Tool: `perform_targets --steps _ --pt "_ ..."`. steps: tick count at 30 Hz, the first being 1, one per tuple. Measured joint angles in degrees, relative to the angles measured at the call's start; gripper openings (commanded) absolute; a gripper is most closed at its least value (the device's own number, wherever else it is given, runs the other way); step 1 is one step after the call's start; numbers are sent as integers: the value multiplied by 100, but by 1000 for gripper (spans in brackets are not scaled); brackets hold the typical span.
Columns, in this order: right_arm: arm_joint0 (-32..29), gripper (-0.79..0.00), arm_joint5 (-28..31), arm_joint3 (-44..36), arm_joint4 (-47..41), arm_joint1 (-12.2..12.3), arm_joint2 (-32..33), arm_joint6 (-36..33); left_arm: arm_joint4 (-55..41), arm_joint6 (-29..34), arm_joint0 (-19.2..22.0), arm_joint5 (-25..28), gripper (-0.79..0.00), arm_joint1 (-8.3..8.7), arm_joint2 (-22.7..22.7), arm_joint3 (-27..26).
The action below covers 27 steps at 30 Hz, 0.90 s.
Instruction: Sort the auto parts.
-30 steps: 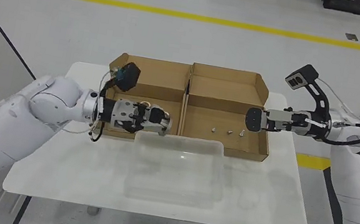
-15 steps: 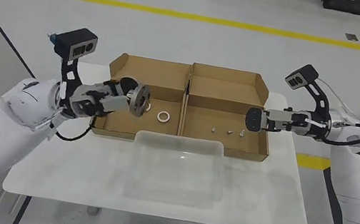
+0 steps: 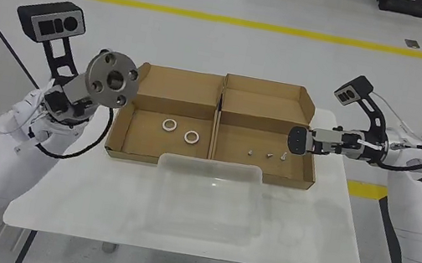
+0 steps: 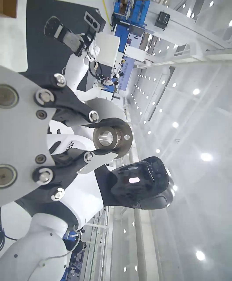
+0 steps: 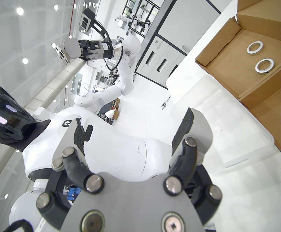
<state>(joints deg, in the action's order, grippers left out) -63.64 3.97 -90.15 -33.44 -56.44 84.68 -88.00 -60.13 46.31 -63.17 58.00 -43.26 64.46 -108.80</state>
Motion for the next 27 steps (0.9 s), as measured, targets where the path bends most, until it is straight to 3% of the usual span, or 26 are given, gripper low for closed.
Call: perform_targets --steps 7,11,17,22,27 --pt "0 0 0 0 0 0 0 0 -1096 -391 -162 -14 -785 -138 -15 -518" --pt "0 0 0 0 0 0 0 0 -2255 57 -197 -101 -785 -252 -9 -750" --pt "0 0 0 0 0 0 0 0 -3350 675 -327 -671 -785 -464 234 -879" --pt "0 0 0 0 0 0 0 0 -3197 949 -498 -950 -785 -639 498 -716" --pt "0 0 0 0 0 0 0 0 -2245 915 -606 -916 -785 -760 717 -417"
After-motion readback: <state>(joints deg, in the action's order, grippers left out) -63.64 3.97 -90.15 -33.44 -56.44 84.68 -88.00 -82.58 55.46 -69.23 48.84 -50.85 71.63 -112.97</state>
